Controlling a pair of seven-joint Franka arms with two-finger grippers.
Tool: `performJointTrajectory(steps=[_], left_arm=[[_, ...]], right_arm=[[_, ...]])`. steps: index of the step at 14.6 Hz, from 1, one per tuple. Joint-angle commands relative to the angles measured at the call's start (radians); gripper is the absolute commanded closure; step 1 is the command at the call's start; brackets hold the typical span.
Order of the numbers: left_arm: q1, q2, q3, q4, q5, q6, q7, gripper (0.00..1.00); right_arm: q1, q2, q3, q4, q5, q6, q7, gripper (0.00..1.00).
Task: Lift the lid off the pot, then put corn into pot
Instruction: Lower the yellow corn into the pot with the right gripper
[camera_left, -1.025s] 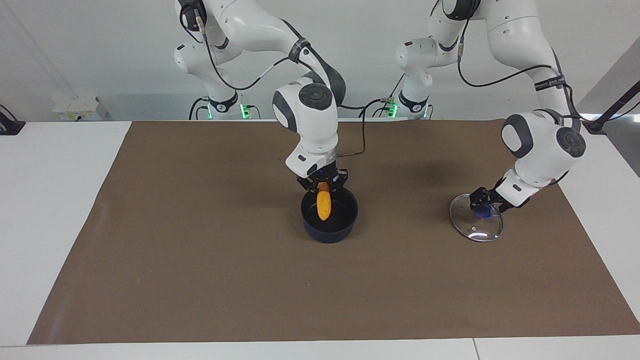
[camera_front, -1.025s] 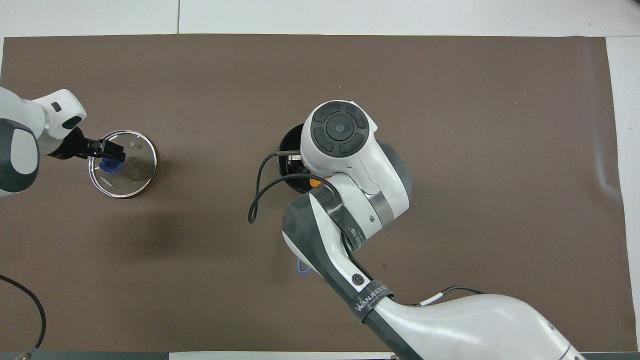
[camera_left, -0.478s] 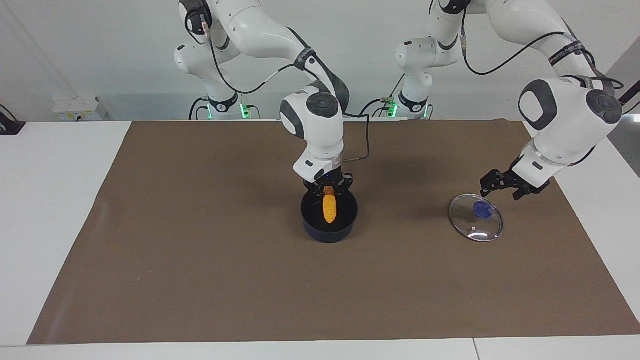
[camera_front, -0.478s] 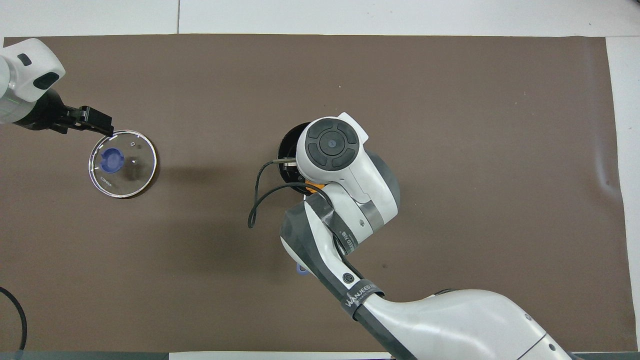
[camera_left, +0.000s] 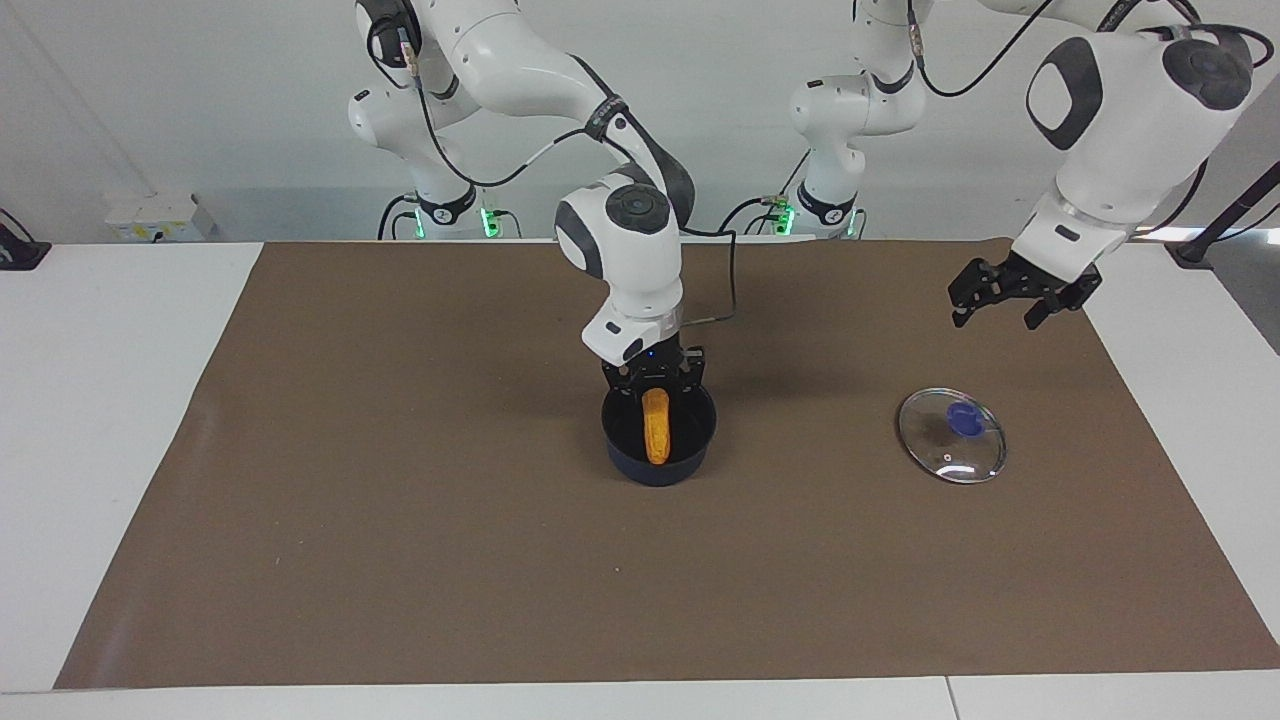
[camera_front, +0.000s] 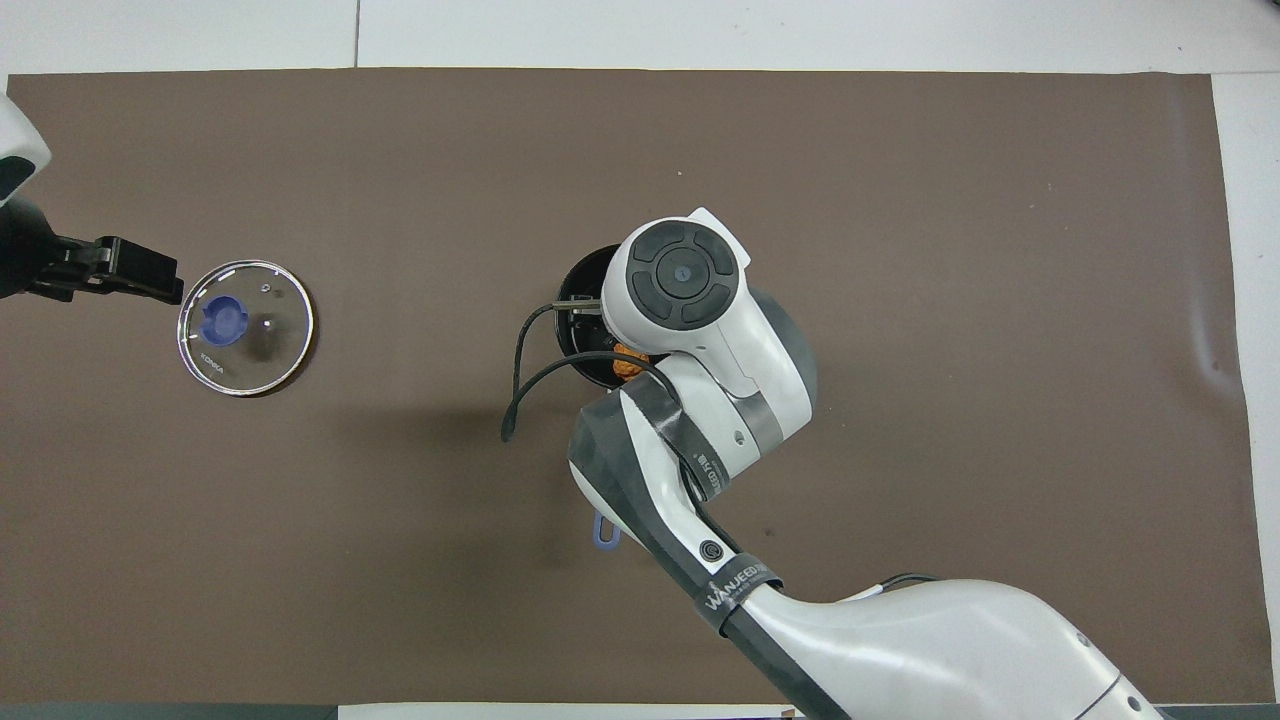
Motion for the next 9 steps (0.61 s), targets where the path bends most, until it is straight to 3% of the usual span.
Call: performJointTrajectory(steps=[1, 9], left_arm=[[-0.004, -0.06, 0.001, -0.084, 0.018, 0.001, -0.033, 0.0], [-0.016, -0.076, 0.001, -0.135, 0.015, 0.093, -0.089, 0.0]], right_arm=[[-0.036, -0.016, 0.004, 0.042, -0.003, -0.045, -0.003, 0.0], [-0.234, -0.117, 0.003, 0.075, -0.013, -0.266, -0.213, 0.0]])
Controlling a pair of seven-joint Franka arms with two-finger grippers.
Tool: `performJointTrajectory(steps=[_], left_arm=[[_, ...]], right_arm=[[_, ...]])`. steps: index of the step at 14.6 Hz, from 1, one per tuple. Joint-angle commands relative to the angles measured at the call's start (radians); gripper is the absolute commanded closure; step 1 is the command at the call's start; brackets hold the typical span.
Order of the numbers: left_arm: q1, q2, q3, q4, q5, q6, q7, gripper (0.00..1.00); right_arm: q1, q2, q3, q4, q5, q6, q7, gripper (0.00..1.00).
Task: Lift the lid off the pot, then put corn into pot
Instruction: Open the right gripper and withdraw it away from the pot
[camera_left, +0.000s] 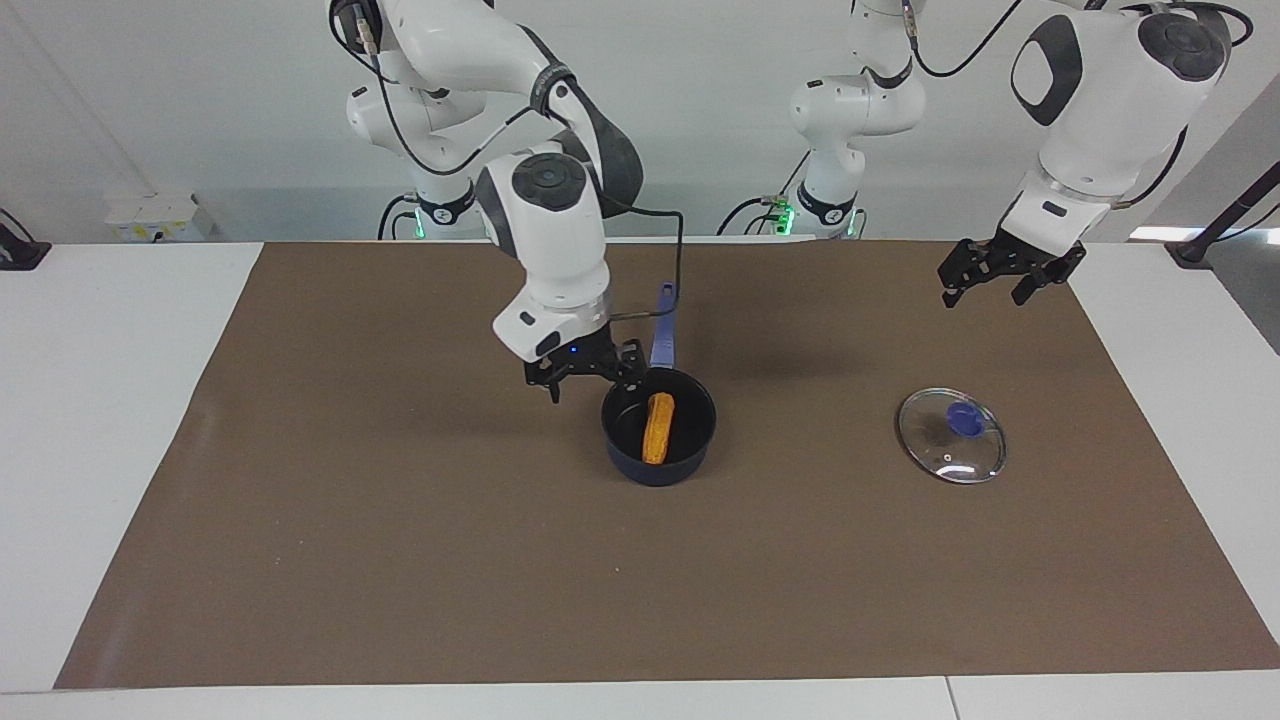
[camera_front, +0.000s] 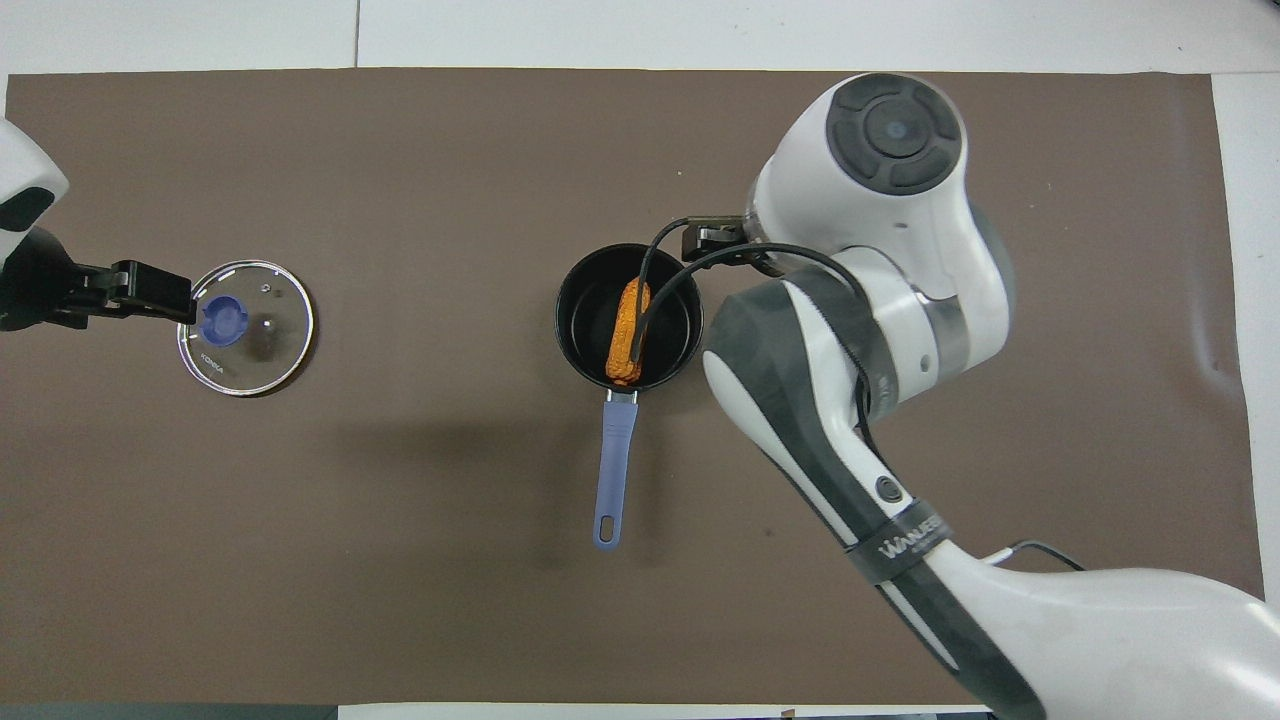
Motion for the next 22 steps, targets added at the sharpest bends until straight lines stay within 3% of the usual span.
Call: performJointTrajectory(steps=[1, 8, 12, 15, 18, 21, 22], left_arm=[[-0.02, -0.027, 0.007, -0.032, 0.015, 0.036, -0.019, 0.0], [-0.036, -0.025, 0.004, -0.027, 0.013, 0.02, -0.024, 0.0], [-0.034, -0.027, 0.004, -0.027, 0.01, 0.02, -0.024, 0.0], [-0.033, -0.027, 0.006, -0.029, 0.009, 0.017, -0.022, 0.0], [-0.029, -0.031, 0.006, -0.035, 0.009, 0.005, -0.019, 0.0], [-0.036, -0.031, 0.004, -0.033, 0.009, 0.002, -0.019, 0.0], [-0.036, -0.031, 0.004, -0.033, 0.009, -0.001, -0.019, 0.0]], right_arm=[[-0.069, -0.035, 0.011, -0.003, -0.018, -0.034, -0.039, 0.0], [-0.178, -0.049, 0.011, 0.016, -0.071, -0.112, -0.16, 0.0], [-0.248, -0.051, 0.014, 0.127, -0.056, -0.285, -0.235, 0.0], [-0.302, -0.12, 0.013, 0.118, -0.051, -0.371, -0.307, 0.0], [-0.348, -0.195, 0.023, 0.037, -0.031, -0.37, -0.303, 0.0], [-0.367, -0.26, 0.017, 0.027, -0.004, -0.324, -0.317, 0.0], [-0.371, -0.282, 0.016, 0.024, -0.002, -0.368, -0.317, 0.0]])
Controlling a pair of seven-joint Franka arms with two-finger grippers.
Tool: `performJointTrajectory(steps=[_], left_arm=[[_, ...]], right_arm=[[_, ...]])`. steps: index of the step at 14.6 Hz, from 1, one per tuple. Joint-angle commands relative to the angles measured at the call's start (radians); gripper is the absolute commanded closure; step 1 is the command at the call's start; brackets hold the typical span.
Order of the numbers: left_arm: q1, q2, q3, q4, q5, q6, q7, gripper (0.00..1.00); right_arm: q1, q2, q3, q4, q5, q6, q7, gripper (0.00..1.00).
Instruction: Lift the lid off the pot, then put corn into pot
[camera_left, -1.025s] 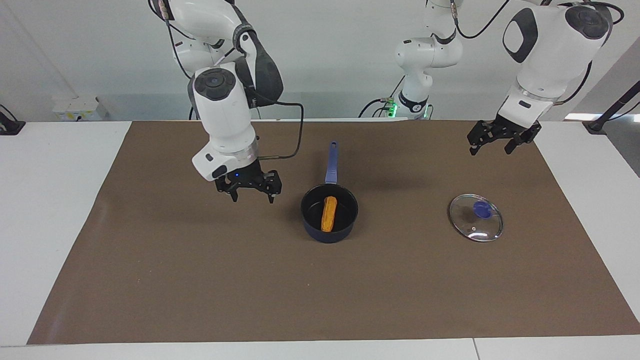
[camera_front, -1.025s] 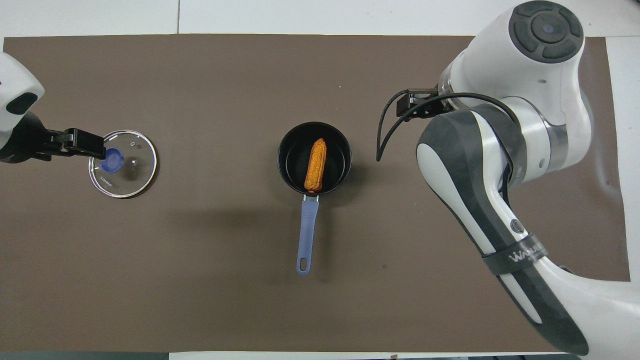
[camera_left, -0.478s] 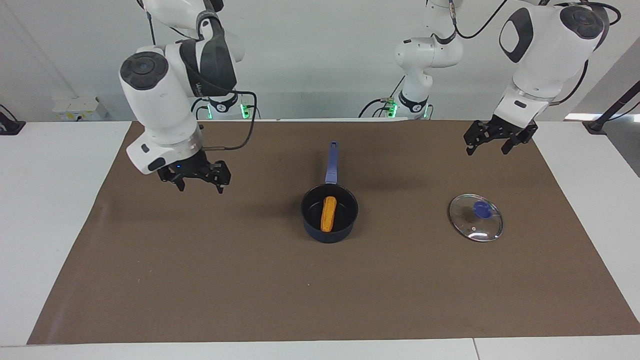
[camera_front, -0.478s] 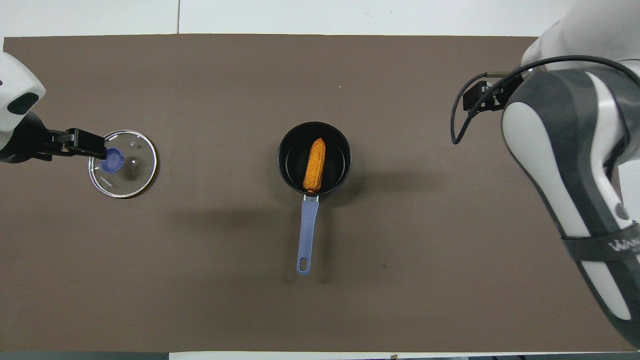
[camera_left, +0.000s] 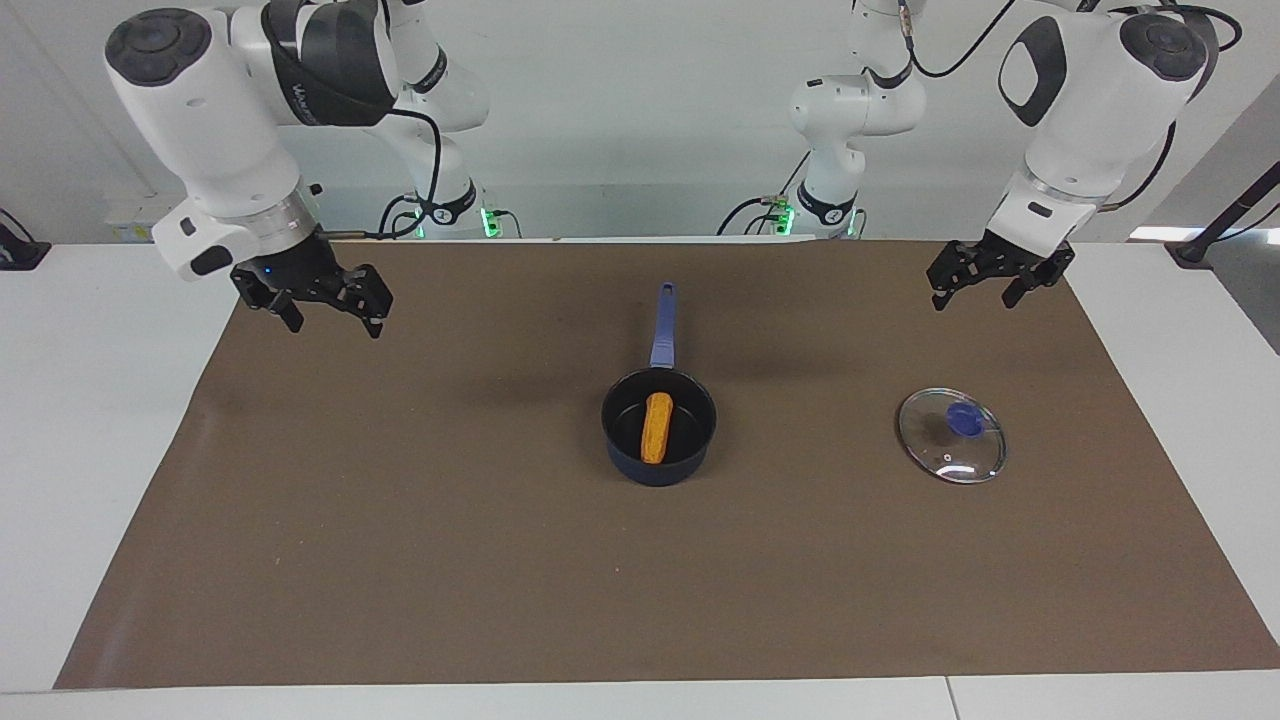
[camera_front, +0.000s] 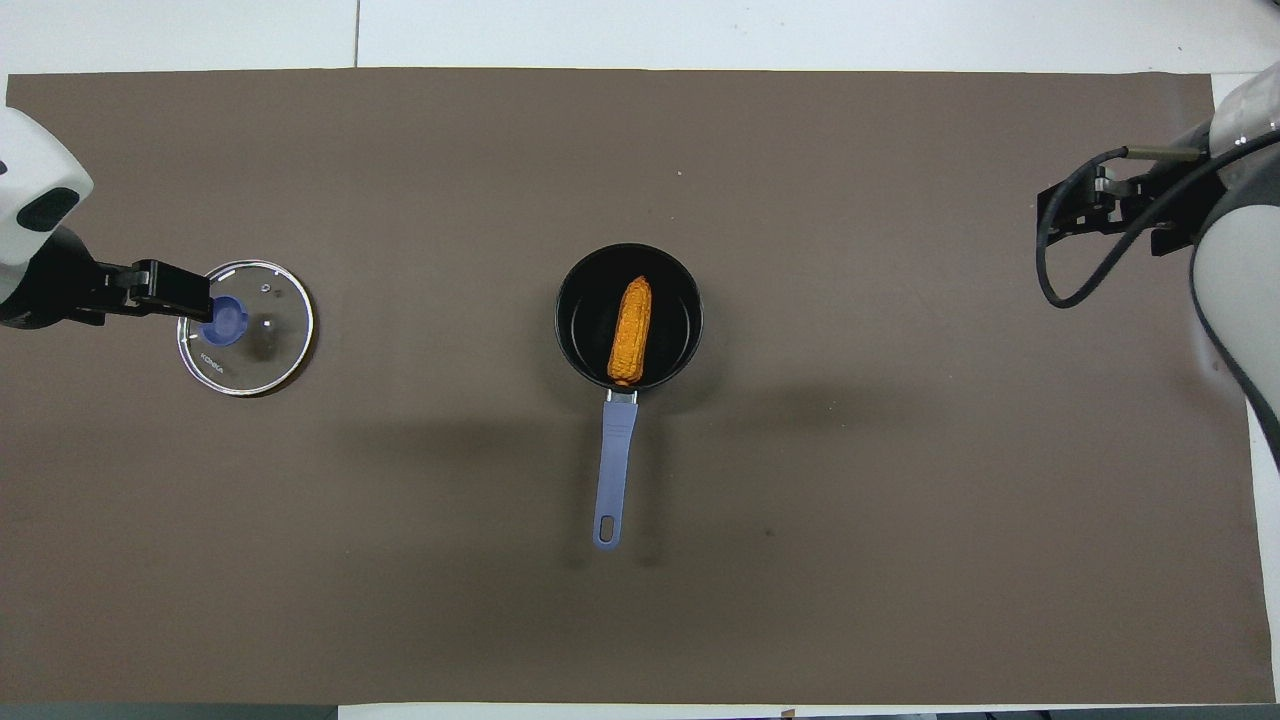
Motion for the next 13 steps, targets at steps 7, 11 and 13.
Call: performJointTrajectory(steps=[7, 11, 13], left_arm=[[-0.009, -0.031, 0.005, -0.03, 0.009, -0.014, -0.01, 0.0], [-0.01, -0.029, 0.005, -0.028, 0.009, -0.017, -0.01, 0.0], [-0.01, -0.029, 0.005, -0.028, 0.009, -0.017, -0.01, 0.0]], right_arm=[[-0.034, -0.144, -0.012, -0.144, 0.011, -0.07, -0.033, 0.0], [-0.033, -0.146, -0.029, -0.158, 0.008, -0.042, -0.059, 0.0], [-0.033, -0.147, -0.04, -0.161, 0.009, -0.048, -0.085, 0.0]])
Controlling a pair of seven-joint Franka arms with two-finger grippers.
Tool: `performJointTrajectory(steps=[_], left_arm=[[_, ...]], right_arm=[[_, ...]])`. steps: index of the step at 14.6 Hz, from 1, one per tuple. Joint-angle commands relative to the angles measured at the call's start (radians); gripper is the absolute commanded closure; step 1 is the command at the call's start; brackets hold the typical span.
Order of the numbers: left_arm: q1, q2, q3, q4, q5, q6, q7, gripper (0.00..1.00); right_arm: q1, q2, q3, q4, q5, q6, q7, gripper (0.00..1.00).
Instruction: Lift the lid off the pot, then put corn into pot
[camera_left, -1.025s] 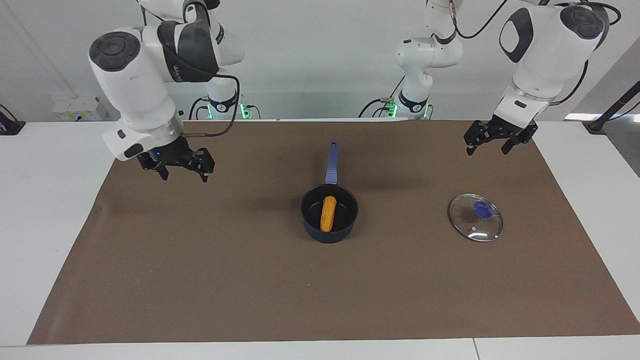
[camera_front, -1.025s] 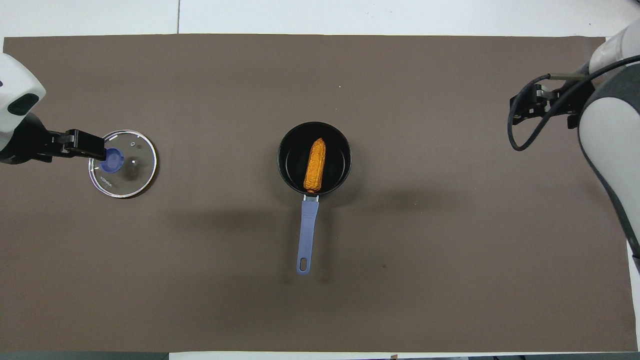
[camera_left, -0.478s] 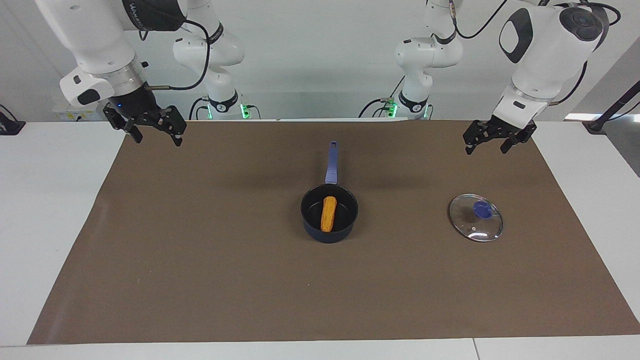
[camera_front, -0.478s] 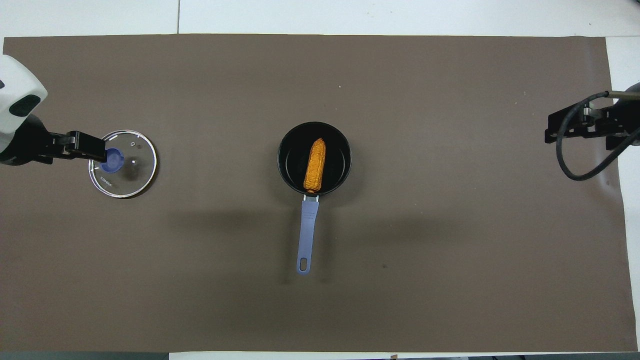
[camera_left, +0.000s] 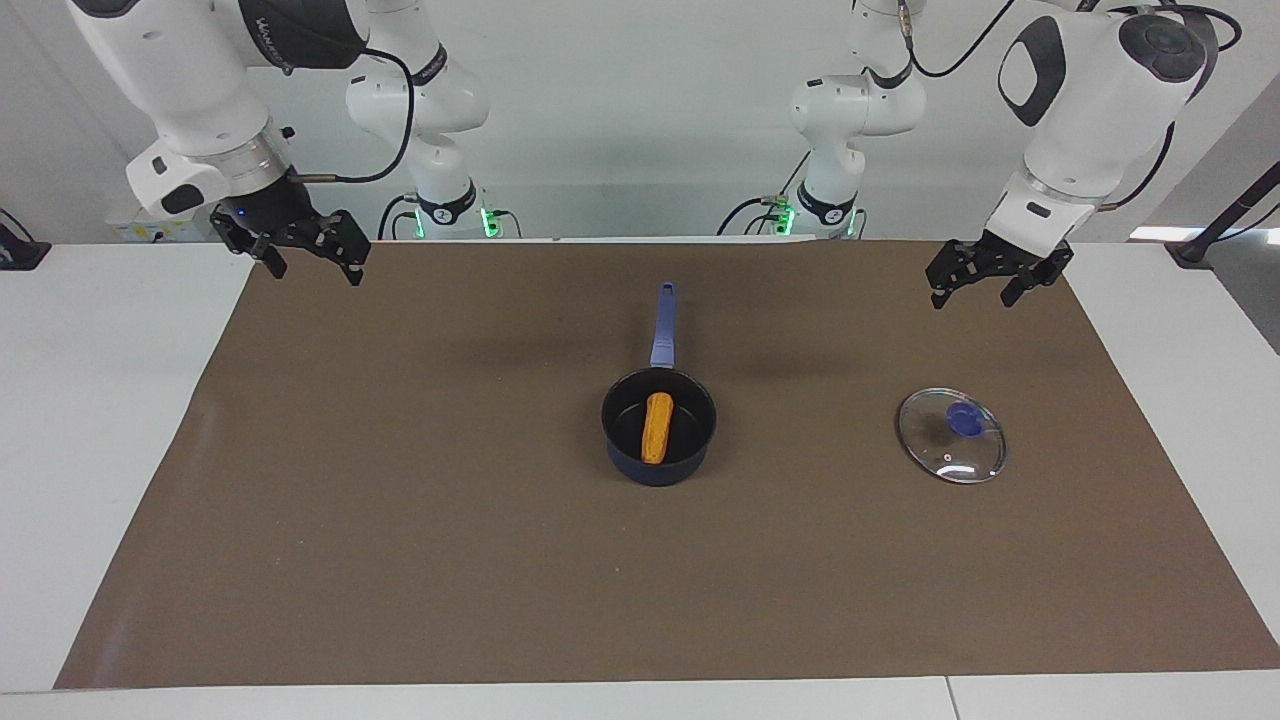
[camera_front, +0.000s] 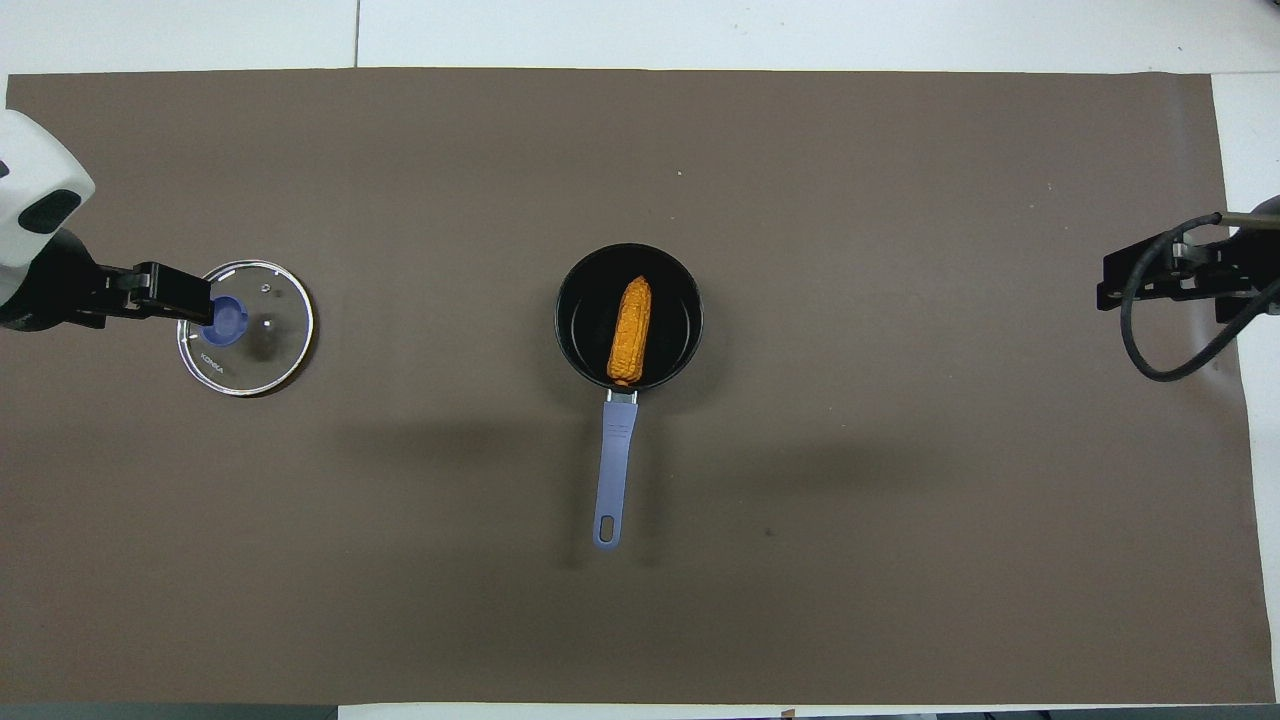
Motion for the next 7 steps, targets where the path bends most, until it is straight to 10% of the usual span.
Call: performJointTrajectory(steps=[1, 7], left_arm=[[-0.01, -0.029, 0.005, -0.028, 0.009, -0.008, -0.01, 0.0], [-0.01, -0.031, 0.005, -0.027, 0.009, -0.01, -0.01, 0.0]], right_arm=[[-0.009, -0.028, -0.005, -0.038, 0.004, 0.031, -0.05, 0.0], [-0.012, -0.025, -0.021, -0.037, 0.004, 0.031, -0.057, 0.0]])
